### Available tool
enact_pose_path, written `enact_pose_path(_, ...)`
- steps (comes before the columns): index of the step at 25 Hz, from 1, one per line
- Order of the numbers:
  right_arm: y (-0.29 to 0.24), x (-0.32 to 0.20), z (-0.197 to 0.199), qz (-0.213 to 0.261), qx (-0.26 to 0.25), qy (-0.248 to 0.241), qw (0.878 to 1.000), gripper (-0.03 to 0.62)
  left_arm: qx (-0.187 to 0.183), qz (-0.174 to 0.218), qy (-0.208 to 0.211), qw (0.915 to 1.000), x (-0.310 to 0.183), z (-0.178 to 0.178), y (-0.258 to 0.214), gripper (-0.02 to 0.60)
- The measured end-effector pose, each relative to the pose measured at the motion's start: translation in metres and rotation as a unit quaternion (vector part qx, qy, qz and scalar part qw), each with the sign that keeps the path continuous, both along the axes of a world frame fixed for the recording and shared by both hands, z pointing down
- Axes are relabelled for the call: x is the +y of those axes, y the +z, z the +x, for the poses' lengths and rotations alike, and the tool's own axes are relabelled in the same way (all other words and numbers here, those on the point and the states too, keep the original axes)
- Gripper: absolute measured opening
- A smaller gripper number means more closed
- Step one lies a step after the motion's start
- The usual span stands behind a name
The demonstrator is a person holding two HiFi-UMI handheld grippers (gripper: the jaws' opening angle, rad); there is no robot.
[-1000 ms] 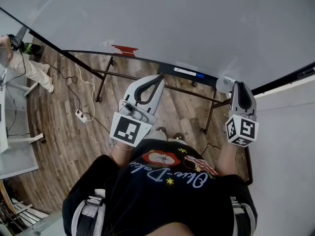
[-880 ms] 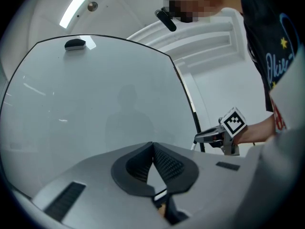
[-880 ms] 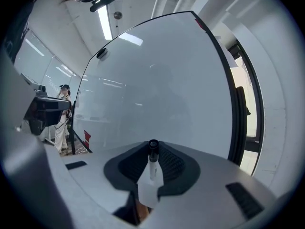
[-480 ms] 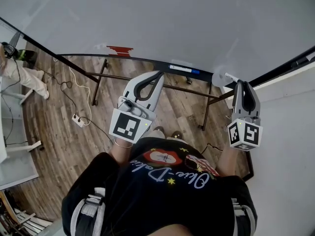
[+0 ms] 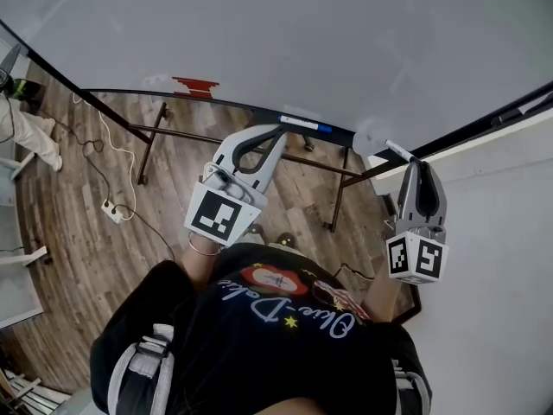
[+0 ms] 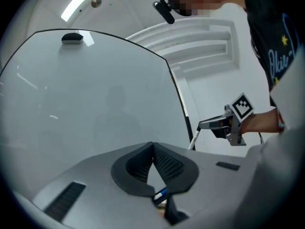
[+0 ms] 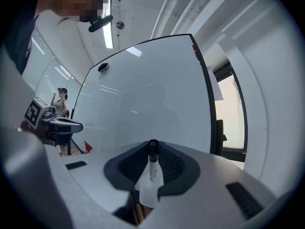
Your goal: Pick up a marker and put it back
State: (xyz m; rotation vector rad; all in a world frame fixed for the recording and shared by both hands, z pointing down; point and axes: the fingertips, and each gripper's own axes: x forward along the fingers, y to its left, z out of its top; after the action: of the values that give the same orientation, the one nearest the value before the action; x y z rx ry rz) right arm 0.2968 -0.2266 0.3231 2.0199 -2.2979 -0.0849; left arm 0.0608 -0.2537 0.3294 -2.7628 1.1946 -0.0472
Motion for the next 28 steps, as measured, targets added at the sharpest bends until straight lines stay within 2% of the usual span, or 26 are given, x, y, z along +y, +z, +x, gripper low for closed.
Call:
enact_pose_path(9, -0.016, 0.029, 0.016, 0.023, -0.017, 0.010, 1.000, 0.066, 0.015, -0.001, 0.021, 0.9997, 0.001, 0.020, -0.003, 0.003)
enact_pose_path(18, -0.019, 0.046, 0.023, 0.031, -0.032, 0.024, 0.999, 0.066, 0.001, -0.002, 0.044, 0.9990, 0.004, 0.037, 0.002, 0.003)
enact_pose_path(28, -0.015, 0.047, 0.022, 0.026, -0.040, 0.018, 0.999, 0.066, 0.000, -0.012, 0.043, 0.9990, 0.007, 0.038, 0.006, 0.003)
